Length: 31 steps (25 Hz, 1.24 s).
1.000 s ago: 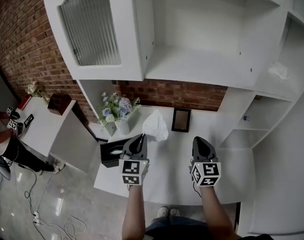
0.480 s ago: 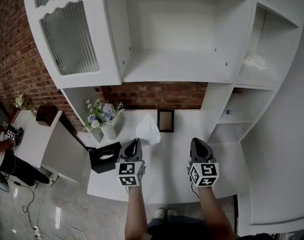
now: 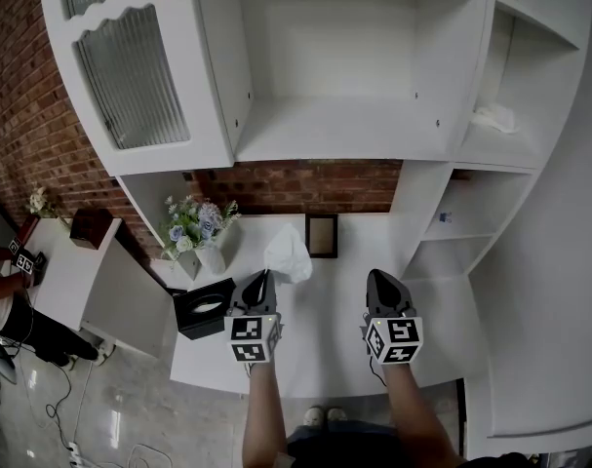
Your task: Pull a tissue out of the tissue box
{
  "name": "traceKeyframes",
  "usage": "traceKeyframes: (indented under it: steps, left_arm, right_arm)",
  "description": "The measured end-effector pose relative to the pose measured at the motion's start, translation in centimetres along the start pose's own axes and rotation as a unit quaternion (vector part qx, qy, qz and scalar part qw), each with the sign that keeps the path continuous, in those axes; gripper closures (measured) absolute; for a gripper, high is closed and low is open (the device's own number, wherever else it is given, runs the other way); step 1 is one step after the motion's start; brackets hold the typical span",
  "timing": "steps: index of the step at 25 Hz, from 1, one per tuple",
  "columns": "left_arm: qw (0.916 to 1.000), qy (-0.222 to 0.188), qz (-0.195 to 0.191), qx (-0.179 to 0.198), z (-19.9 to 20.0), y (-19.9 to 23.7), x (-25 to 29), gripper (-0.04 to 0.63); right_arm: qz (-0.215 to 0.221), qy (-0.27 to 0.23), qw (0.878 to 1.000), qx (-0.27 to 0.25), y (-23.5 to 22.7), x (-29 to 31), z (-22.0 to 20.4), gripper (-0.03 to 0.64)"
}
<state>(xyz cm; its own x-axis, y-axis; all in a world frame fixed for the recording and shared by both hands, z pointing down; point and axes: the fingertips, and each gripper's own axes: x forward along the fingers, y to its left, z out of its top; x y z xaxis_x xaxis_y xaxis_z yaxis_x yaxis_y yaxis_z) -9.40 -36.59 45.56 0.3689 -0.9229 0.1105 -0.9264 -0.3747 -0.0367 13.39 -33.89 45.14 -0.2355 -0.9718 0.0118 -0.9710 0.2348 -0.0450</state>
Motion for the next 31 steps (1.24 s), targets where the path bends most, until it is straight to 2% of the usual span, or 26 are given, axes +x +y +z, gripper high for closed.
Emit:
traceKeyframes:
  steps: [8, 31]
  left_arm:
    - [1.0000, 0.007, -0.003, -0.002, -0.4, -0.1, 0.3, 0.584]
    - [0.9999, 0.012, 0.001, -0.007, -0.8, -0.2, 0.9, 0.584]
  right_arm:
    - [0.008, 0.022, 1.000, -0.011, 0.4, 0.5, -1.1, 0.618]
    - [0.016, 0.031, 0.999, -0.011, 0.2, 1.2, -1.7, 0.618]
